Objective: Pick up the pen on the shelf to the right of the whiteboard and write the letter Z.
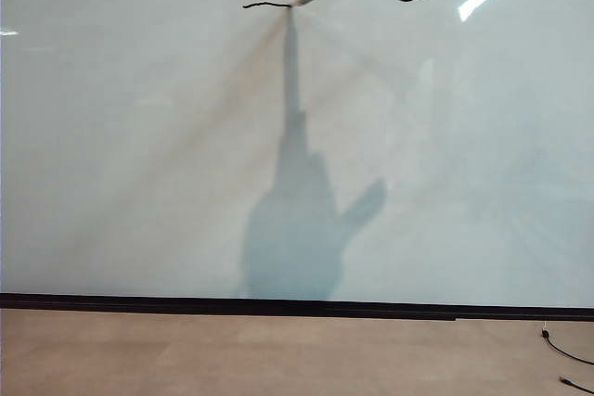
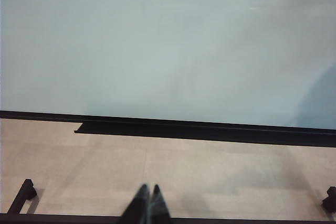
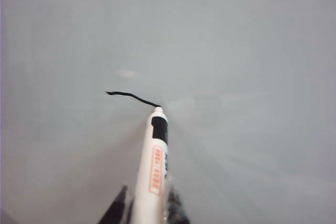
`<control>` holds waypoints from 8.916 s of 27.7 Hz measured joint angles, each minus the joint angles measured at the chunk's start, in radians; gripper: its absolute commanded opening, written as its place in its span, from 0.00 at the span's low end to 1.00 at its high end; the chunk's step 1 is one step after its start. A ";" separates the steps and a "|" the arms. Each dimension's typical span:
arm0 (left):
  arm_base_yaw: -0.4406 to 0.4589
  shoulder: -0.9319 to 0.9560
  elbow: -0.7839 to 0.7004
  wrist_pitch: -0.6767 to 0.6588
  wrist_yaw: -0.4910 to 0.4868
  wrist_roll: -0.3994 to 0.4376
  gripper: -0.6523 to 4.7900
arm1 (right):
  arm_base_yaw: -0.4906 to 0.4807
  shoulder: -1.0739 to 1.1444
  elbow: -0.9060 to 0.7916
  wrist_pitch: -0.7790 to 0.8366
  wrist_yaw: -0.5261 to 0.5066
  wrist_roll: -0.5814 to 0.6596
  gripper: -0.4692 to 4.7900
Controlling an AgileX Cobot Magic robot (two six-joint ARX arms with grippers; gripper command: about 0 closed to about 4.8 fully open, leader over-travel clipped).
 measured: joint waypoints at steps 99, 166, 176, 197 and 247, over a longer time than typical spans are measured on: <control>0.000 0.000 0.000 0.000 0.000 0.000 0.11 | 0.066 -0.092 0.074 -0.290 0.154 -0.137 0.07; 0.000 0.000 0.000 0.000 0.000 0.000 0.11 | 0.091 0.264 0.024 0.038 -0.002 0.038 0.07; 0.000 0.000 0.000 0.000 0.000 0.000 0.11 | 0.076 0.242 0.006 0.029 0.015 0.041 0.07; 0.000 0.000 0.000 0.000 0.000 0.000 0.11 | 0.009 0.100 -0.138 0.026 0.048 0.042 0.07; 0.000 0.000 0.000 0.000 0.000 0.000 0.11 | 0.152 -1.229 -0.526 -0.915 0.365 -0.008 0.07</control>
